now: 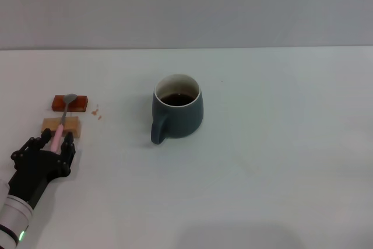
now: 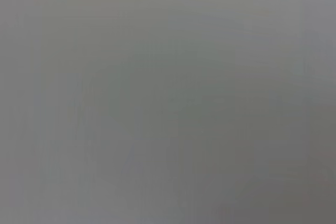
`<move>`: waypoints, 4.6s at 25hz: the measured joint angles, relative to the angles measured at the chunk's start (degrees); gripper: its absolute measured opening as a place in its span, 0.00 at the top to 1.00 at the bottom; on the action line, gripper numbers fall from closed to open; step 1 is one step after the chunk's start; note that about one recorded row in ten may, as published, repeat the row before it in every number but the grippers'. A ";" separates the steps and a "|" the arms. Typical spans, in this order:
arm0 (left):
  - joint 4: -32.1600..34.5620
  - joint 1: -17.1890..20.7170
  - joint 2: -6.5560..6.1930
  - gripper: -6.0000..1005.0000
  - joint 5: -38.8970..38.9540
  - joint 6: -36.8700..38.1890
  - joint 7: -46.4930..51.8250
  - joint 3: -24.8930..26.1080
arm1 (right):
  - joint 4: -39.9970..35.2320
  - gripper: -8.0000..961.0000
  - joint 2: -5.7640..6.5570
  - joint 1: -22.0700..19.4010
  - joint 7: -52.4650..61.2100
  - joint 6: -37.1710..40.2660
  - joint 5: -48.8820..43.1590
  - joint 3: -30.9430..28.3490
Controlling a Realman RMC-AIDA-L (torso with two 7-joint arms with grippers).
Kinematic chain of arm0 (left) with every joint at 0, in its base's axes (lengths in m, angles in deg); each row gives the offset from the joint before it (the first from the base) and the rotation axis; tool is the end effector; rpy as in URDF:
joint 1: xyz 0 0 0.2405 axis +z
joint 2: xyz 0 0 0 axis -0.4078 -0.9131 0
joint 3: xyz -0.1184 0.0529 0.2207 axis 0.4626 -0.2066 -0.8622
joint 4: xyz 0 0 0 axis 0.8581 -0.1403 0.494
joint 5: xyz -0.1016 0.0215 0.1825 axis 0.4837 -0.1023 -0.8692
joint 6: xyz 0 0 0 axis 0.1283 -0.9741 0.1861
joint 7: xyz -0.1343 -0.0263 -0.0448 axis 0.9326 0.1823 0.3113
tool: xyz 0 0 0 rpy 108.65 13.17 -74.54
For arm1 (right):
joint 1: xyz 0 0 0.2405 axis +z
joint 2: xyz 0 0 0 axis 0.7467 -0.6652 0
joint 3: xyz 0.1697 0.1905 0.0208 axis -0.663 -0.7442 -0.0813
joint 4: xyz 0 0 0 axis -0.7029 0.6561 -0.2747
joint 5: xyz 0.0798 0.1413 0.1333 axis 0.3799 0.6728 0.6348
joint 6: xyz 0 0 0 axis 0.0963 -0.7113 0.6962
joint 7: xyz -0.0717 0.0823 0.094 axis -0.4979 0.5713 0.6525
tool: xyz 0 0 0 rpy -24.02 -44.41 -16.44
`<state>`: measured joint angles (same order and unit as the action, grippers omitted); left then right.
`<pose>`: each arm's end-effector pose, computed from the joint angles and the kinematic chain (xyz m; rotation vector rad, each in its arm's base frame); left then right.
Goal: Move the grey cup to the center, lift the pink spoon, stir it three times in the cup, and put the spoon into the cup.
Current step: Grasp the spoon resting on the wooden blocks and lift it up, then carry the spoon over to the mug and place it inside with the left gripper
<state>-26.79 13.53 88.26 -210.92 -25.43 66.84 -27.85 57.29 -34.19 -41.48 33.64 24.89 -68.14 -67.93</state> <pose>-0.3621 0.2627 -0.0563 -1.7255 -0.6890 -0.4811 0.3880 0.2341 0.0296 -1.0805 0.5549 0.4794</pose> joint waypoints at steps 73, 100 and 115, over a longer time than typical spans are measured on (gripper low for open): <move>-93.99 6.08 -0.84 0.82 -12.31 -107.70 -57.63 29.20 | 0.73 0.99 0.18 -1.91 2.97 0.09 0.01 -0.02; -81.02 -6.10 -0.79 0.82 -9.38 -120.23 -60.72 35.05 | 1.13 0.99 0.00 -3.70 3.50 2.05 0.00 0.41; -67.92 -13.55 -0.52 0.82 -7.53 -115.27 -62.40 35.20 | 1.11 0.99 0.00 -4.45 3.61 2.29 0.00 0.51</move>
<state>-94.71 -0.02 87.75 -218.45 -140.70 4.44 7.35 58.41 -34.19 -45.93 37.25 27.18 -68.14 -67.42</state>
